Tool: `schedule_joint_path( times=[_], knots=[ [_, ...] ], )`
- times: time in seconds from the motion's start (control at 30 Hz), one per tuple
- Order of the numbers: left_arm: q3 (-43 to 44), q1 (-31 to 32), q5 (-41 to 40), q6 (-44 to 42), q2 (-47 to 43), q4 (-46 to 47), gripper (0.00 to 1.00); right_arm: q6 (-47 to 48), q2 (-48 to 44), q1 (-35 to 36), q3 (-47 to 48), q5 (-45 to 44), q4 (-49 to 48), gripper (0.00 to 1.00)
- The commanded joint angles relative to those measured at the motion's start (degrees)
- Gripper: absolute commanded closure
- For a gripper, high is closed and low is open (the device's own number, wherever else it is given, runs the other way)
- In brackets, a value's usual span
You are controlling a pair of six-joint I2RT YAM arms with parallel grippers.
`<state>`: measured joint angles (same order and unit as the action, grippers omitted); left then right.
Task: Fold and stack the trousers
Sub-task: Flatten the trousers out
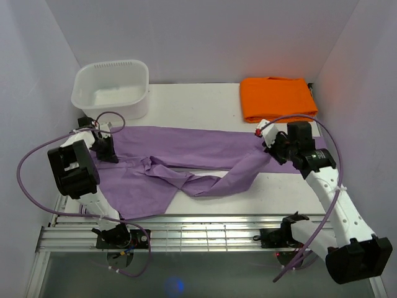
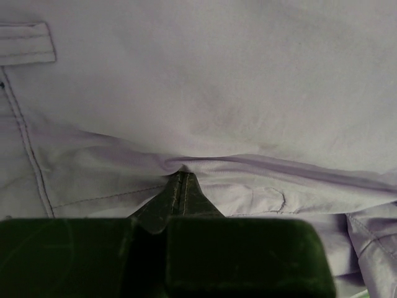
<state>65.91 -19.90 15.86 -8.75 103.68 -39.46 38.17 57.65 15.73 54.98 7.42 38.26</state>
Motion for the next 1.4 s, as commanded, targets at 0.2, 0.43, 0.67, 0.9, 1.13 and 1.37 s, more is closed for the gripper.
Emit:
schedule_joint_path(
  times=[0.2, 0.43, 0.67, 0.9, 1.13, 1.37],
  knots=[
    [8.88, -7.87, -7.77, -4.07, 4.33, -1.84, 1.00, 25.80, -9.13, -32.93, -4.62, 4.35, 3.05, 0.92],
    [13.28, -9.02, -5.15, -5.57, 6.18, -3.60, 1.00, 36.61, -5.18, -49.30, -3.39, 12.18, 4.62, 0.92],
    [17.05, -9.01, -4.87, -6.62, 8.29, -4.31, 1.00, 48.20, -2.11, -55.69, -7.25, 12.44, 3.92, 0.92],
    [19.61, -9.02, -2.43, -10.74, 6.98, -7.20, 1.00, 66.05, 0.18, -69.59, -7.52, 16.31, 15.84, 0.92],
    [14.61, -9.28, 6.74, -22.61, -2.42, -18.54, 0.42, 75.46, -4.11, -71.71, -14.53, 16.40, 18.87, 0.65],
    [6.87, -10.16, 6.64, -25.61, -5.33, -20.39, 0.40, 77.31, -3.27, -71.80, -7.30, 21.40, 19.37, 0.06]
  ],
)
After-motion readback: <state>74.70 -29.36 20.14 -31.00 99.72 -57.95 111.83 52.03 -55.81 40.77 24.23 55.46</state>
